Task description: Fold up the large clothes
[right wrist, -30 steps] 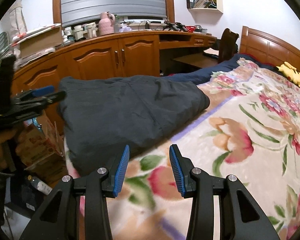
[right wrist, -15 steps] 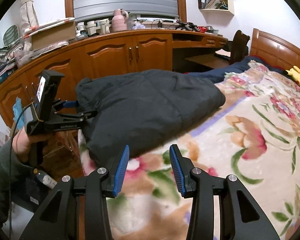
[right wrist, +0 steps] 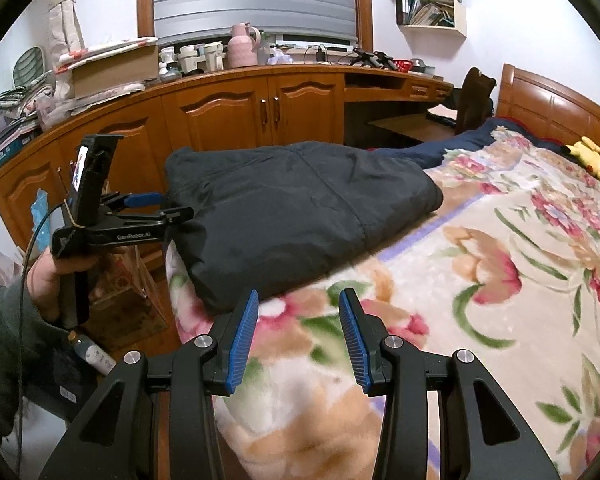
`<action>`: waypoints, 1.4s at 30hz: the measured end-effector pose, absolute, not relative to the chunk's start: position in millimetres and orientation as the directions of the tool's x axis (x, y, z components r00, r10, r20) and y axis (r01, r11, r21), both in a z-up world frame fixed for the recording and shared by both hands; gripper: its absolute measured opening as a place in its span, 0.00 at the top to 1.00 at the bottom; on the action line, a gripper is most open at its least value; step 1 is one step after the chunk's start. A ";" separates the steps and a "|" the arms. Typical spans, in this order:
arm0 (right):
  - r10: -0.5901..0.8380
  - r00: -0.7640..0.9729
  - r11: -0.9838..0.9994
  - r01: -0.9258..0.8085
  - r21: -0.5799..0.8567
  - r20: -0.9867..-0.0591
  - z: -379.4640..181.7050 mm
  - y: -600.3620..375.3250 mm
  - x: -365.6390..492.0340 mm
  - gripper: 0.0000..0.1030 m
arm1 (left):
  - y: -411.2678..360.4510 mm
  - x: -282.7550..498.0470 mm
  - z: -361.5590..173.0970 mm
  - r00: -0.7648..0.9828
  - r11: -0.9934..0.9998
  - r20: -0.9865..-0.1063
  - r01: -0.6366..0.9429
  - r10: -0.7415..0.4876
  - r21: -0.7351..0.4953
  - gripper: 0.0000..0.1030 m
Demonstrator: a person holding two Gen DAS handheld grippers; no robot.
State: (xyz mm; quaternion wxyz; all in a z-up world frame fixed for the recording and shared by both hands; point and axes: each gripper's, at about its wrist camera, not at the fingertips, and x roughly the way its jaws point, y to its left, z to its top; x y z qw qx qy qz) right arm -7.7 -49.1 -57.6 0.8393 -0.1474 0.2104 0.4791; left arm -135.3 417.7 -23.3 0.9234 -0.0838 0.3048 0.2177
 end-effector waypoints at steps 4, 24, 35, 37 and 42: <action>0.748 0.451 0.496 -0.868 -0.041 -0.487 -56.8 -60.4 -16.1 0.55 | 400.9 -145.3 -8.1 0.740 0.894 -0.558 -0.449 0.376 0.006 0.00; 0.728 0.518 0.569 -0.822 -0.025 -0.449 -61.8 -139.7 -31.2 0.24 | 270.2 -147.8 10.4 0.832 0.956 -0.493 -0.293 0.254 -0.003 0.00; 0.679 0.581 0.647 -0.762 -0.008 -0.450 -72.7 -187.3 -34.3 0.21 | 201.2 -128.3 -12.0 0.848 0.976 -0.500 -0.216 0.176 -0.024 0.00; 0.669 0.591 0.661 -0.750 -0.003 -0.450 -74.6 -197.5 -35.5 0.21 | 191.7 -122.7 -16.4 0.845 0.978 -0.509 -0.205 0.162 -0.028 0.00; 0.630 0.628 0.702 -0.712 -0.011 -0.457 -77.8 -217.8 -37.0 0.21 | 165.8 -106.2 -24.2 0.851 0.983 -0.507 -0.177 0.133 -0.040 0.00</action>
